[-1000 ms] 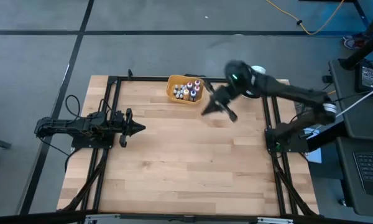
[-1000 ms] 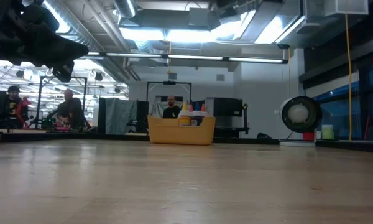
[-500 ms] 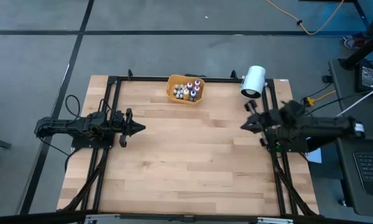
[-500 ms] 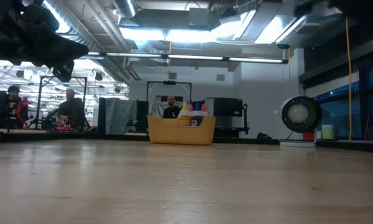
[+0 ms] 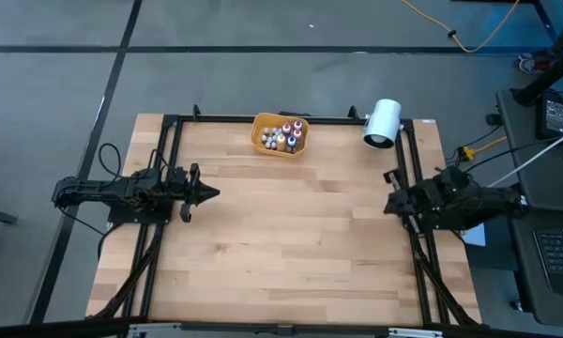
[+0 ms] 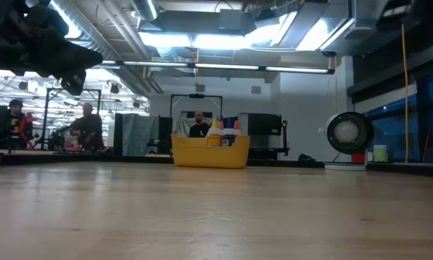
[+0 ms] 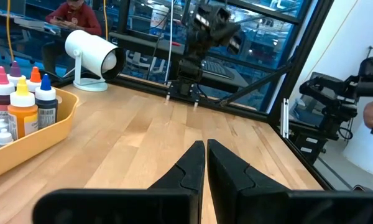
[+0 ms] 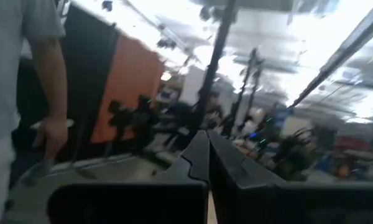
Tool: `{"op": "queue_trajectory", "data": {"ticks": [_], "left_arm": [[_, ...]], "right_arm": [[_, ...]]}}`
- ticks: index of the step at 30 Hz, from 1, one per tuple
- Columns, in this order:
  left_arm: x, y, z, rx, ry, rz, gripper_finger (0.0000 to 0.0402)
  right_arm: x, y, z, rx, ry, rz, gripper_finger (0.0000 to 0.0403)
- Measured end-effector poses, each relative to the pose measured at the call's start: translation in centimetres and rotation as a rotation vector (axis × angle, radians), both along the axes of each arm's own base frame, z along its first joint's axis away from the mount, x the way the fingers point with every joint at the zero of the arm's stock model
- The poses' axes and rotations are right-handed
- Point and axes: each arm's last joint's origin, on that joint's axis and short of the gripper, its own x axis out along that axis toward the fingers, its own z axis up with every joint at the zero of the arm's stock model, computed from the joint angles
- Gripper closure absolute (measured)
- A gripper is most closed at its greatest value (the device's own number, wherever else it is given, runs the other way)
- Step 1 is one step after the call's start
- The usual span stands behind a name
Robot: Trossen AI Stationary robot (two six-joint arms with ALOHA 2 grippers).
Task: Pick & Place food coloring
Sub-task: Return to Home Position
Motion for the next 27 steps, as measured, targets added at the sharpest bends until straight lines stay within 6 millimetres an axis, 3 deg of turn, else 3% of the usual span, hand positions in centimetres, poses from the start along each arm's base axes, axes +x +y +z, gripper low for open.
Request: {"op": "queue_trajectory", "data": {"ticks": [5, 13, 20, 27], "left_arm": [[0.0, 0.0, 0.0, 0.0, 0.0, 0.0, 0.0386], [0.0, 0.0, 0.0, 0.0, -0.001, 0.003, 0.0386], [0.0, 0.0, 0.0, 0.0, 0.0, 0.004, 0.0386], [0.0, 0.0, 0.0, 0.0, 0.0, 0.003, 0.0387]], "right_arm": [[0.1, 0.4, -2.3, -0.034, 0.074, 0.057, 0.0402], [0.8, 0.0, -4.6, -0.089, 0.28, -0.102, 0.0402], [0.9, 0.0, -4.6, -0.124, 0.271, -0.14, 0.0402], [1.0, -0.1, -4.8, -0.03, 0.334, -0.151, 0.0377]]}}
